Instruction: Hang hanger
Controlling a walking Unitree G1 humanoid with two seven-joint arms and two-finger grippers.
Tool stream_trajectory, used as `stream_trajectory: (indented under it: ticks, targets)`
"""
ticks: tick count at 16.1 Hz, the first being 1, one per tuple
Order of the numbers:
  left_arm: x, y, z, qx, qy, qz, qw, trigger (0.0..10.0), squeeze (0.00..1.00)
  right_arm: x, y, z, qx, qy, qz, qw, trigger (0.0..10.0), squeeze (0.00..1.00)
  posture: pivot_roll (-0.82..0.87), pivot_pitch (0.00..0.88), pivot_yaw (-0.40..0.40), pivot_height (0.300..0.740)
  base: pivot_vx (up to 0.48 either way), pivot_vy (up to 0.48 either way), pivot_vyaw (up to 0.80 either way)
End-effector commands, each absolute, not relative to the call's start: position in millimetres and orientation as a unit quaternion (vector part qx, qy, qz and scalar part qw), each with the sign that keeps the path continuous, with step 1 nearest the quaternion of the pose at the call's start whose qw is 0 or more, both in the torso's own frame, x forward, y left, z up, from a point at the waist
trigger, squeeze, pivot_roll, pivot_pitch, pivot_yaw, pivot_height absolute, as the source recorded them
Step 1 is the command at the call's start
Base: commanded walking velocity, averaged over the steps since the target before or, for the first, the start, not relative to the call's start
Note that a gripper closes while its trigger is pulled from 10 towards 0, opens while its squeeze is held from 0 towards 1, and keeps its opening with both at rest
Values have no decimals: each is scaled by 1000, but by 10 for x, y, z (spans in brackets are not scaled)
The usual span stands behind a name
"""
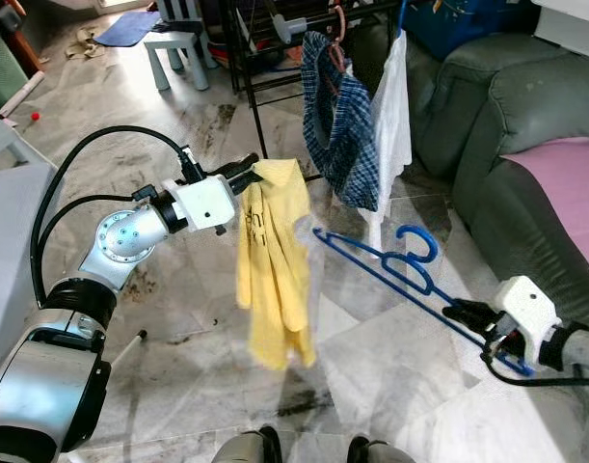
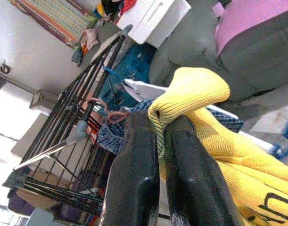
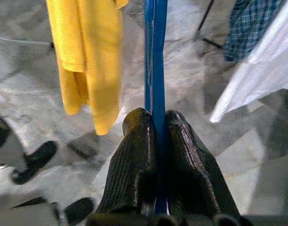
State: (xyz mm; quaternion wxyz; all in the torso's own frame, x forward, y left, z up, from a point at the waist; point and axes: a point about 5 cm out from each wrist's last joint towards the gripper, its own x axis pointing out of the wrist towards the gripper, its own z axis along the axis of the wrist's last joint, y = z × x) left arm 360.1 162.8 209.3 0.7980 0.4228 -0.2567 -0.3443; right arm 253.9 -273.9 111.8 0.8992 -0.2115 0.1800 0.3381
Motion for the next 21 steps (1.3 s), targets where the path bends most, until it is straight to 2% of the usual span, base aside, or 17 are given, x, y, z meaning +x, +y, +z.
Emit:
stream_trajectory:
  ticks: [1, 5, 10, 14, 17, 21]
  targets:
    - [3615, 1697, 2178, 430, -265, -328, 799, 10000, 0, 2538, -2713, 1204, -209, 171, 355, 895, 10000, 0, -65, 174, 106, 740, 0, 0, 0]
    - [3613, 1723, 2150, 432, -258, -327, 800, 10000, 0, 2513, -2577, 1282, -176, 168, 397, 885, 10000, 0, -55, 170, 107, 740, 0, 0, 0]
    - [3606, 1674, 2126, 427, -262, -332, 800, 10000, 0, 2485, -2514, 1272, -153, 183, 420, 876, 10000, 0, -57, 165, 104, 740, 0, 0, 0]
    - [3611, 1730, 2072, 431, -246, -325, 805, 10000, 0, 2455, -2541, 1326, -155, 196, 432, 867, 10000, 0, -58, 162, 101, 740, 0, 0, 0]
    - [3607, 1730, 2052, 428, -244, -325, 807, 10000, 0, 2469, -2576, 1361, -153, 195, 426, 870, 10000, 0, -63, 161, 100, 740, 0, 0, 0]
    - [3562, 1581, 2092, 406, -281, -345, 798, 10000, 0, 2531, -2475, 1283, -152, 183, 423, 874, 10000, 0, -57, 163, 96, 740, 0, 0, 0]
